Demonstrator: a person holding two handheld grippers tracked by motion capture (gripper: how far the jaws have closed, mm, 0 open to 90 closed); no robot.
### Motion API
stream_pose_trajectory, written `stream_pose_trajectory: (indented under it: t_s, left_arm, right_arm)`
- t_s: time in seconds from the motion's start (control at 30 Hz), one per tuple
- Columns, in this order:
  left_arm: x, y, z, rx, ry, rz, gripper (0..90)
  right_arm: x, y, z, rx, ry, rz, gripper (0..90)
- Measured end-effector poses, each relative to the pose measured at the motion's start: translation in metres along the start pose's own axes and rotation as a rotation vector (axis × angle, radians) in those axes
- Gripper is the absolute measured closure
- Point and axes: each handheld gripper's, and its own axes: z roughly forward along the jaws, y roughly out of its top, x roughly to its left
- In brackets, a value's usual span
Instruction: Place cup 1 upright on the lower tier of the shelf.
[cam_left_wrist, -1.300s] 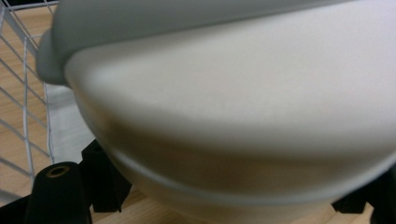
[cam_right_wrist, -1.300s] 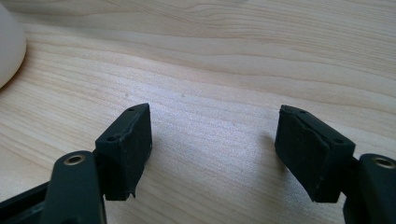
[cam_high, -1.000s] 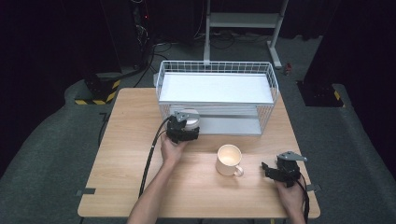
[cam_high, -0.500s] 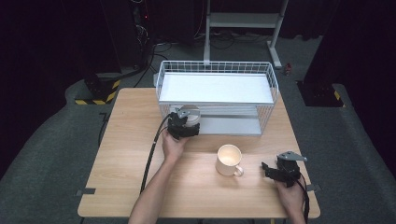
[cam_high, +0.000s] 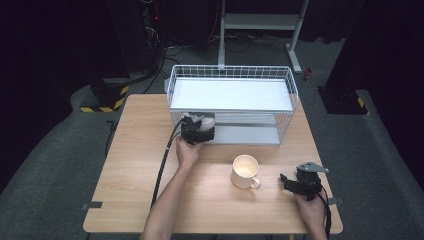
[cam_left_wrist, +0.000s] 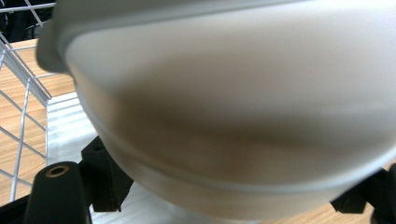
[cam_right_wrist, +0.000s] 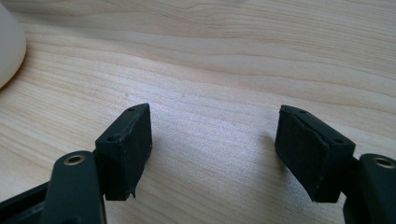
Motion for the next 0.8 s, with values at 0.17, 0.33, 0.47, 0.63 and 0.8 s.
stream_pose_trajectory:
  t_s: [0.17, 0.33, 0.47, 0.63, 0.8]
  left_arm:
    - [0.002, 0.002, 0.005, -0.009, 0.001, -0.005, 19.2]
    - [0.005, 0.006, 0.009, 0.001, 0.023, 0.010, 19.2]
    - [0.006, 0.006, 0.012, -0.010, 0.025, 0.004, 19.2]
    - [0.007, 0.008, 0.014, -0.005, 0.028, 0.013, 19.1]
    - [0.006, 0.008, 0.015, -0.003, 0.039, 0.008, 19.0]
  right_arm:
    - [0.000, 0.000, 0.000, -0.002, 0.000, -0.001, 27.8]
    - [0.000, 0.000, 0.000, -0.002, 0.001, -0.003, 27.7]
    - [0.000, 0.000, 0.000, -0.002, 0.001, -0.003, 27.7]
    - [0.000, 0.000, 0.000, -0.002, 0.001, -0.003, 27.7]
    - [0.000, 0.000, 0.000, -0.003, 0.001, -0.004, 27.7]
